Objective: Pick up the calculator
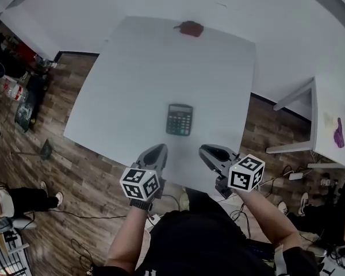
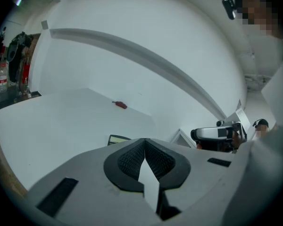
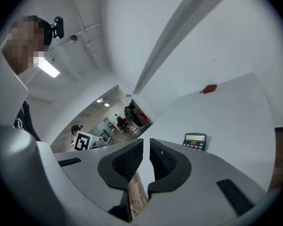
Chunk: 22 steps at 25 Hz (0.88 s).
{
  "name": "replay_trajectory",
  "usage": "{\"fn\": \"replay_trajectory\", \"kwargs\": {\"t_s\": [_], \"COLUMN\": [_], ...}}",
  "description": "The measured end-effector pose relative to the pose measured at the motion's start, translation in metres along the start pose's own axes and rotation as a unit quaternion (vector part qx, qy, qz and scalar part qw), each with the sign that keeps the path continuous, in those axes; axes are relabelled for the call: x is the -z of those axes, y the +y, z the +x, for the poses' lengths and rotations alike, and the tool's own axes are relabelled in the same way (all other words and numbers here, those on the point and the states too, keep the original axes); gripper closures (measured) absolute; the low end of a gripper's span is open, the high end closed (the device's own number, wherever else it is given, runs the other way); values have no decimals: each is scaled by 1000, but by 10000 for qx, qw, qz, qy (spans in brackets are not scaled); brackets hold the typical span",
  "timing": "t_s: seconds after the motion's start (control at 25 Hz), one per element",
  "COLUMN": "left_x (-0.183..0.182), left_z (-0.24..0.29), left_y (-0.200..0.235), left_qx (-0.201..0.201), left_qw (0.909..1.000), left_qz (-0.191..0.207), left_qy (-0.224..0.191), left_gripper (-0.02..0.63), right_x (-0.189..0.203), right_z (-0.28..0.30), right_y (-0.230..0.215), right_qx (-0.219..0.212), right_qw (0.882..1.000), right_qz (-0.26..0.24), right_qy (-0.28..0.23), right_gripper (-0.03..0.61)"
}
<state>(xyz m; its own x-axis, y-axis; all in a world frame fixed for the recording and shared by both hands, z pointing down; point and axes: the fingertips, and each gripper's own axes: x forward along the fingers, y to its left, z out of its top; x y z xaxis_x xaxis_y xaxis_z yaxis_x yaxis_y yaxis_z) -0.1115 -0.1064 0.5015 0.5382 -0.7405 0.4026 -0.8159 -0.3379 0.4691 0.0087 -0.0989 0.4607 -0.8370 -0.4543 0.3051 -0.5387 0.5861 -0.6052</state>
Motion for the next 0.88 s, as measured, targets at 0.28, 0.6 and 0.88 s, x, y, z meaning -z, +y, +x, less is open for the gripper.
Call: {"fn": "replay_trajectory", "kwargs": {"t_s": [0.28, 0.6, 0.88], "left_x": [11, 37, 68], "left_z": [67, 116, 130], "left_y": [69, 113, 132], "left_qx": [-175, -125, -1], "left_qw": [9982, 9924, 9822], "left_qz": [-280, -605, -764], "left_qy": [495, 1060, 1716], "left_gripper": [609, 607, 575], "right_x": [8, 34, 57], "right_z": [53, 95, 110], "right_y": [-91, -162, -192], "right_qx": [182, 493, 679], "right_qw": [9966, 9886, 9808], "right_qz": [599, 1145, 1433], "right_qy": [539, 844, 1139], "right_gripper": [511, 502, 494]}}
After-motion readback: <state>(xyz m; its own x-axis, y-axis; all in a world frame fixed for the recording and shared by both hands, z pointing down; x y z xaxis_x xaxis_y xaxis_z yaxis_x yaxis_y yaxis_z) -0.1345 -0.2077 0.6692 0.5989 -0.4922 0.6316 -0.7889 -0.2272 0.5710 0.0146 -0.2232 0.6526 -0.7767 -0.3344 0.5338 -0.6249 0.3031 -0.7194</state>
